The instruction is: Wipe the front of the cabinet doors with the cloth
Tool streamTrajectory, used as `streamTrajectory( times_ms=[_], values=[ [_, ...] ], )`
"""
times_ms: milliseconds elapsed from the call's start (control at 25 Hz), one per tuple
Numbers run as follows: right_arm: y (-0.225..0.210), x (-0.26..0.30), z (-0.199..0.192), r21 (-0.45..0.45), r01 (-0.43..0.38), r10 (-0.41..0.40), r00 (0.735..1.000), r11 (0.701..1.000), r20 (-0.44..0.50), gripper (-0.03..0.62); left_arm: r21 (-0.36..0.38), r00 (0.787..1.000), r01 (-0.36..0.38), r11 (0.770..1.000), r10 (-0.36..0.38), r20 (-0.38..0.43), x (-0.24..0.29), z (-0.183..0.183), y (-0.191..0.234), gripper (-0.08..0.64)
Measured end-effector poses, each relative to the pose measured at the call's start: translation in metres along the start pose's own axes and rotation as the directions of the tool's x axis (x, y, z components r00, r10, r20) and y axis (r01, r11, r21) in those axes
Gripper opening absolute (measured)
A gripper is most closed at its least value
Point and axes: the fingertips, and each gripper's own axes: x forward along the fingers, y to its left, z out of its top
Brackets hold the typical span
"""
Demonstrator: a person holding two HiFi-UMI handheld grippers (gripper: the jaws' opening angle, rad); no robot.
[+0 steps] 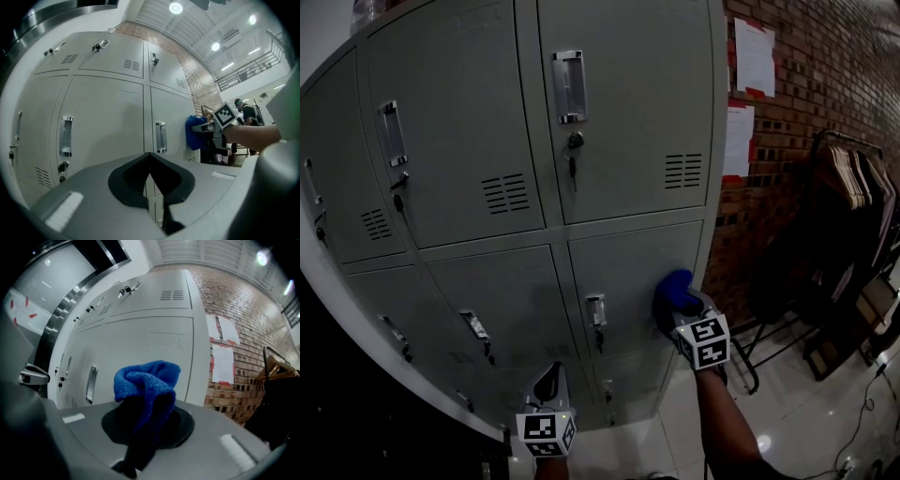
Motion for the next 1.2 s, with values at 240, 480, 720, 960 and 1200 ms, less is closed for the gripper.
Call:
streamTrajectory(
  times_ms=[240,480,720,960,1200],
  values=[
    [-0.026,-0.006,-0.009,-0.043,0.035,-0.037,0.999,0.998,-0.025,0.049,-0.001,1.0,0.001,1.0,-0.001,-0.005,0.003,-0.001,-0.005,0.014],
    [-0.043,-0.011,-0.014,-0.045,0.062,-0.063,0.997,0.997,-0.036,0.049,-0.001,1.0,0.005,1.0,-0.005,-0.01,0.003,-0.004,-0.012,0.014],
    [-0.011,-0.015,-0.016,0.004,0.01,-0.01,1.0,1.0,-0.002,0.049,0.0,1.0,0.003,1.0,-0.003,-0.019,0.001,-0.007,-0.016,0.014],
    [0.064,0.0,-0.025,-0.012,-0.113,0.113,0.993,0.994,-0.014,0.049,0.008,1.0,-0.007,1.0,0.008,-0.023,-0.004,-0.007,-0.014,0.014],
    [0.123,0.017,-0.026,-0.023,-0.213,0.212,0.977,0.977,-0.025,0.049,0.012,0.999,-0.024,1.0,0.024,-0.025,-0.014,-0.008,-0.007,0.014]
  ],
)
